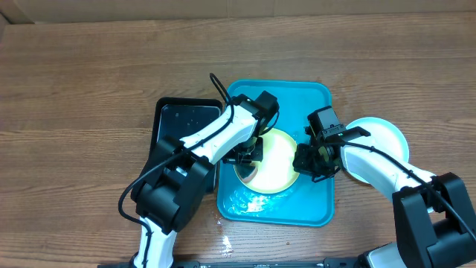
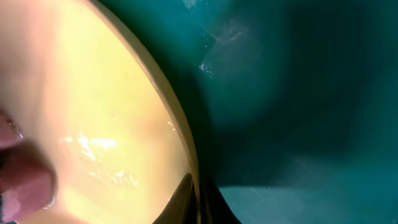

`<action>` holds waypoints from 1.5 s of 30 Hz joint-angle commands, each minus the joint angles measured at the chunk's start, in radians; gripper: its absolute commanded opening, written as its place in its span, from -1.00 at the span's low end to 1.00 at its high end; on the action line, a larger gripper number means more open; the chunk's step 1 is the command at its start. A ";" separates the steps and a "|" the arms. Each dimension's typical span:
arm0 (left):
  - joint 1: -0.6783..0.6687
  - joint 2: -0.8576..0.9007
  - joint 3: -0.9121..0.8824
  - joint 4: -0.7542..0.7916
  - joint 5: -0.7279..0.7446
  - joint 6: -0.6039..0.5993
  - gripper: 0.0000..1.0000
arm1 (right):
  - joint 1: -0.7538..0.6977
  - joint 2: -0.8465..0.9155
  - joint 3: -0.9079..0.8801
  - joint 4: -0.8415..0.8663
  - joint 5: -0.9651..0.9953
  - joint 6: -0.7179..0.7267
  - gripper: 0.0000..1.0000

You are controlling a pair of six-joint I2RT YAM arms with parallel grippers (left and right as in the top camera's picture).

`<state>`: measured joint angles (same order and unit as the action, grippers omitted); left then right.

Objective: Clean dirty plates on tray and stack at the side
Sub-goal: 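Scrub the yellow plate with the left-held sponge while the right gripper holds its rim, then return the sponge to the black tray with the left gripper and release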

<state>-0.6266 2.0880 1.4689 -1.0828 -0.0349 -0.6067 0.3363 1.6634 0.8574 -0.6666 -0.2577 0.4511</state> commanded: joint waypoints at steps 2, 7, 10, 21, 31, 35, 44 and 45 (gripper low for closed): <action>0.031 0.023 -0.006 0.114 0.002 0.034 -0.92 | -0.001 0.016 -0.015 -0.008 0.047 -0.009 -0.92; 0.020 0.026 -0.025 0.255 0.273 0.035 -0.92 | -0.001 0.016 -0.015 -0.008 0.047 -0.009 -0.92; -0.004 0.039 -0.039 0.315 0.310 0.034 -0.91 | -0.001 0.016 -0.015 -0.008 0.047 -0.009 -0.92; -0.048 0.090 -0.040 0.343 0.550 0.039 -0.92 | -0.001 0.016 -0.015 -0.007 0.047 -0.010 -0.92; -0.041 0.090 -0.039 0.193 0.458 0.056 -0.92 | -0.001 0.016 -0.015 -0.007 0.047 -0.010 -0.92; -0.018 0.089 -0.039 0.137 0.405 0.052 -0.92 | -0.001 0.016 -0.015 -0.007 0.047 -0.010 -0.92; 0.026 -0.038 -0.034 0.069 0.091 -0.033 -0.92 | -0.001 0.016 -0.015 -0.007 0.047 -0.010 -0.92; 0.026 -0.056 -0.034 0.069 0.081 -0.033 -0.92 | -0.001 0.016 -0.015 -0.007 0.047 -0.010 -0.92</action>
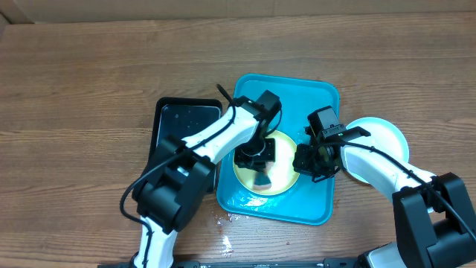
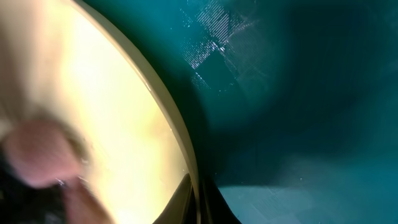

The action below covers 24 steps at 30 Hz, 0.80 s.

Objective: Clean dirty plates on tray and stack at the side
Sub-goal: 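Return the sponge to the black tray with the left gripper and release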

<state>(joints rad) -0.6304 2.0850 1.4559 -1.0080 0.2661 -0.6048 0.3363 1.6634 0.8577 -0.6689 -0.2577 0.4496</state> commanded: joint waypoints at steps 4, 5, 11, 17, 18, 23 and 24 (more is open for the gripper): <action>0.033 -0.153 -0.021 -0.015 -0.212 -0.031 -0.92 | -0.001 0.016 -0.015 -0.007 0.047 -0.008 -0.92; 0.035 -0.179 -0.021 -0.019 -0.206 -0.031 -0.91 | -0.001 0.016 -0.015 -0.009 0.047 -0.008 -0.92; 0.100 -0.410 -0.021 -0.097 -0.244 -0.019 -0.92 | -0.001 0.016 -0.015 -0.014 0.047 -0.008 -0.92; 0.243 -0.509 -0.023 -0.203 -0.472 0.002 -0.91 | -0.001 0.016 -0.015 -0.013 0.047 -0.008 -0.92; 0.270 -0.502 -0.029 -0.205 -0.481 0.013 -0.92 | -0.001 0.016 -0.015 -0.012 0.047 -0.008 -0.92; 0.382 -0.451 -0.141 -0.119 -0.470 0.069 -0.92 | -0.001 0.016 -0.015 -0.008 0.047 -0.008 -0.92; 0.395 -0.437 -0.169 -0.091 -0.451 0.088 -0.92 | -0.001 0.016 -0.015 -0.008 0.047 -0.008 -0.92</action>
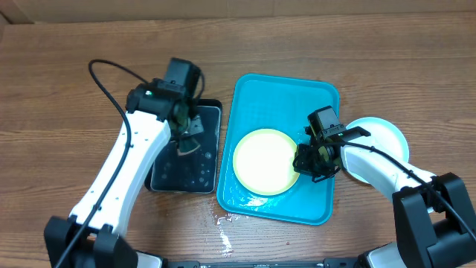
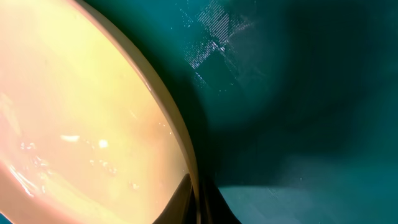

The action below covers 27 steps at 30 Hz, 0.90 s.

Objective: Clean dirty plates on tray and stack at the side
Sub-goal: 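Return the sponge to the black tray with the left gripper and release, then lift the yellow plate with the right gripper and tilt it over the black tray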

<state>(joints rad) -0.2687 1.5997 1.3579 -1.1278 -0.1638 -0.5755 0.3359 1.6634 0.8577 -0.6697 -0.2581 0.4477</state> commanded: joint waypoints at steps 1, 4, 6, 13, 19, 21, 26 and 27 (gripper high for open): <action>0.048 0.071 -0.110 0.072 0.024 0.090 -0.92 | 0.000 0.016 -0.015 -0.008 0.047 -0.006 -0.92; 0.067 0.132 -0.181 0.148 0.114 0.143 -0.92 | 0.000 0.016 -0.015 -0.008 0.047 -0.006 -0.92; 0.068 0.168 -0.200 0.161 0.117 0.142 -0.92 | 0.000 0.016 -0.015 -0.007 0.047 -0.006 -0.92; 0.068 0.124 -0.151 0.112 0.165 0.122 0.25 | -0.003 0.014 -0.006 -0.020 0.049 -0.007 -0.92; 0.074 -0.074 -0.005 -0.029 0.164 0.123 0.99 | 0.006 -0.063 0.157 -0.204 0.186 -0.008 -0.92; 0.082 -0.138 0.042 -0.068 0.163 0.123 0.99 | 0.019 -0.085 0.234 -0.260 0.227 -0.011 -0.92; 0.106 -0.277 0.133 -0.139 0.161 0.123 1.00 | 0.076 -0.093 0.427 -0.332 0.243 -0.063 -0.92; 0.107 -0.303 0.145 -0.148 0.161 0.123 1.00 | 0.091 -0.093 0.455 -0.331 0.243 -0.063 -0.92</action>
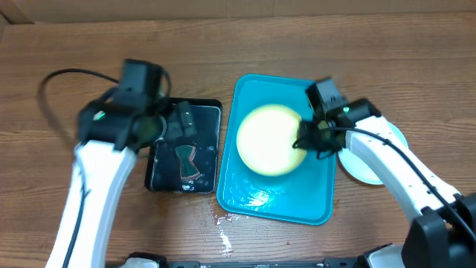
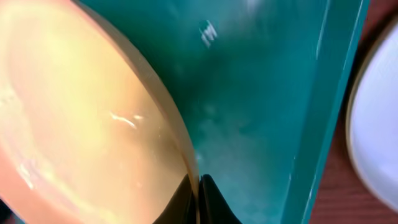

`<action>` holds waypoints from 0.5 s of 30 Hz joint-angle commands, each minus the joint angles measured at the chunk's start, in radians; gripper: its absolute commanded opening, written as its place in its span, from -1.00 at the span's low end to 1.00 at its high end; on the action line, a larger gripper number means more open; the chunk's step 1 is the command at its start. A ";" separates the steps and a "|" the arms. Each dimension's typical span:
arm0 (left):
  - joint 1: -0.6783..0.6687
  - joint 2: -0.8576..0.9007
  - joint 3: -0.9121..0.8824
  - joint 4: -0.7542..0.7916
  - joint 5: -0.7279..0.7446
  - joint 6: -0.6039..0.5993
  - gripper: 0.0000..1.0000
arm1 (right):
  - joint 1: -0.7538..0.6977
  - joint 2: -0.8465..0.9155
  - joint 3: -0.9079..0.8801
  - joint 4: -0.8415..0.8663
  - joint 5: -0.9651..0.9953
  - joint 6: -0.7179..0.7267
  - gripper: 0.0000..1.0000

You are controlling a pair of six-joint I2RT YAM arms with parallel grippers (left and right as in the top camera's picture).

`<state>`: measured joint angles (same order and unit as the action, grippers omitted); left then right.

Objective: Clean dirty plates on tray and stack at the side
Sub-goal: 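Lift the yellow plate with the right gripper and tilt it over the black tray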

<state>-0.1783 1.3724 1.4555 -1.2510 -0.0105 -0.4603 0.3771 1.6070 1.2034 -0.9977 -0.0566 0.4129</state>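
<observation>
A pale yellow plate (image 1: 268, 141) hangs tilted above the blue tray (image 1: 256, 197), wet and glossy. My right gripper (image 1: 303, 139) is shut on its right rim. In the right wrist view the rim sits pinched between the two black fingertips of the right gripper (image 2: 198, 190), with the yellow plate (image 2: 81, 112) to the left and the tray floor (image 2: 261, 93) below. A white plate (image 1: 368, 167) lies on the table right of the tray, partly under my right arm. My left gripper (image 1: 182, 120) hovers blurred over the black tray (image 1: 160, 175); its jaws are unclear.
The black tray holds a thin film of water, and a grey bow-tie shape (image 1: 187, 160) shows in it, object or reflection. Water is spilled on the wooden table (image 1: 223, 234) in front of the blue tray. The white plate (image 2: 376, 130) lies just beyond the tray wall.
My right gripper has raised the yellow plate off the tray floor and moved it a little toward the back, tilted. My left arm has shifted left and stays above the black tray.
At first my right gripper held the plate's rim on the tray while my left gripper pressed a pinkish pad on the plate. Later the pad was elsewhere on the plate. Then the left gripper was over the black tray. Now the plate hangs above the tray.
</observation>
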 commanded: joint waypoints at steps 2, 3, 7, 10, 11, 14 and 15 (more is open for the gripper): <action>0.016 -0.124 0.061 -0.036 0.011 0.008 1.00 | 0.087 -0.036 0.158 0.019 0.045 -0.029 -0.92; 0.016 -0.146 0.063 -0.039 0.011 0.008 1.00 | 0.111 -0.036 0.174 0.043 0.050 -0.029 -0.92; 0.016 -0.227 0.063 -0.060 0.011 0.008 1.00 | 0.230 -0.033 0.187 0.175 0.135 -0.029 -0.92; 0.016 -0.267 0.063 -0.074 0.011 0.008 0.99 | 0.326 -0.012 0.186 0.271 0.247 -0.029 -0.92; 0.016 -0.278 0.063 -0.079 0.011 0.008 1.00 | 0.358 -0.003 0.186 0.301 0.292 -0.041 -0.92; 0.016 -0.291 0.063 -0.094 0.011 0.009 1.00 | 0.435 0.029 0.186 0.364 0.440 -0.090 -0.92; 0.016 -0.291 0.063 -0.102 0.011 0.008 1.00 | 0.455 0.035 0.186 0.376 0.483 -0.093 -0.92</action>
<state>-0.1677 1.0920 1.5005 -1.3422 -0.0101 -0.4606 0.7830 1.6104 1.3655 -0.6476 0.2222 0.3599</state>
